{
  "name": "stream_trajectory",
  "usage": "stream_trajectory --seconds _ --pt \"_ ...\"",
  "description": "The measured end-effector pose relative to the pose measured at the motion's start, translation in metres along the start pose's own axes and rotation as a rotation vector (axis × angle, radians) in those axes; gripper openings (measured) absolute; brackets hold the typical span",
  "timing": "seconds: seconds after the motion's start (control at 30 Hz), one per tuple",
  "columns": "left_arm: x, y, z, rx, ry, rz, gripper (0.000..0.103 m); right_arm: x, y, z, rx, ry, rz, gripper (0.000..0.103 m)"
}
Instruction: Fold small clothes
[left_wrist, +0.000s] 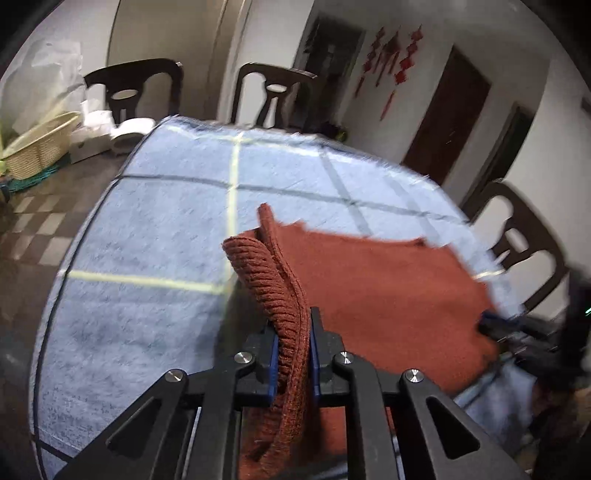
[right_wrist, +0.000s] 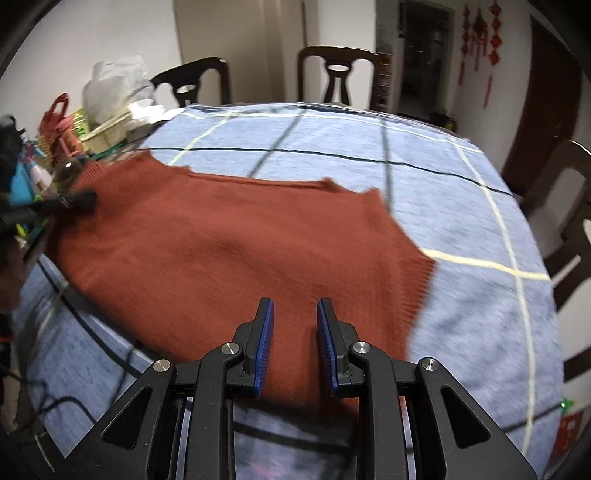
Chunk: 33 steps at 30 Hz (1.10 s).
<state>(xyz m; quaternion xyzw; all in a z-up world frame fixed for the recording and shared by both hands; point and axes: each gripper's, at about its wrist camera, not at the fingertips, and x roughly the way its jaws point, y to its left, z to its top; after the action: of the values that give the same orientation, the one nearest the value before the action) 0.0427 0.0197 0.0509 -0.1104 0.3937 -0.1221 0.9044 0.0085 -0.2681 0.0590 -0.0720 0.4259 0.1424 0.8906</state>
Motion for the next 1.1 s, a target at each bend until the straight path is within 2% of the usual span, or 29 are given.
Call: stream_trajectory --seconds 0.2,0.37,0.47,0.67,0.73,0.77,0.83,0.9,0.97,1.0,1.03,1.1 --pt "-0.012 -0.047 0.033 0.012 -0.023 -0.157 0.014 -0.023 -0.028 -0.011 0.089 -0.045 -0.004 0.025" --pt "0.009 -0.104 0.047 0.081 0.007 -0.242 0.014 -0.040 -0.040 -0.020 0.133 -0.075 0.013 0.025" --pt "0.041 -0.129 0.041 0.108 0.068 -0.266 0.014 -0.042 -0.046 -0.025 0.157 -0.073 0.029 0.025" --pt "0.094 -0.156 0.011 0.146 0.203 -0.292 0.016 -0.046 -0.056 -0.027 0.217 -0.083 0.076 0.025" --pt "0.092 -0.158 0.008 0.142 0.213 -0.327 0.019 -0.048 -0.058 -0.024 0.239 -0.097 0.104 0.029" --pt "0.085 -0.158 0.010 0.141 0.205 -0.348 0.024 -0.049 -0.059 -0.023 0.251 -0.104 0.122 0.029" --pt "0.065 -0.156 0.015 0.152 0.169 -0.400 0.024 -0.050 -0.058 -0.017 0.277 -0.115 0.172 0.029" --pt "0.042 -0.150 0.019 0.178 0.107 -0.397 0.025 -0.047 -0.057 -0.009 0.308 -0.122 0.242 0.029" --pt "0.025 -0.135 0.023 0.186 0.051 -0.364 0.026 -0.038 -0.053 -0.001 0.342 -0.109 0.329 0.033" --pt "0.019 -0.128 0.024 0.189 0.029 -0.325 0.026 -0.029 -0.050 0.004 0.358 -0.089 0.374 0.043" --pt "0.016 -0.121 0.022 0.198 0.008 -0.277 0.026 -0.022 -0.047 0.007 0.368 -0.078 0.397 0.047" --pt "0.016 -0.109 0.017 0.210 -0.001 -0.218 0.026 -0.005 -0.043 0.012 0.383 -0.038 0.413 0.047"
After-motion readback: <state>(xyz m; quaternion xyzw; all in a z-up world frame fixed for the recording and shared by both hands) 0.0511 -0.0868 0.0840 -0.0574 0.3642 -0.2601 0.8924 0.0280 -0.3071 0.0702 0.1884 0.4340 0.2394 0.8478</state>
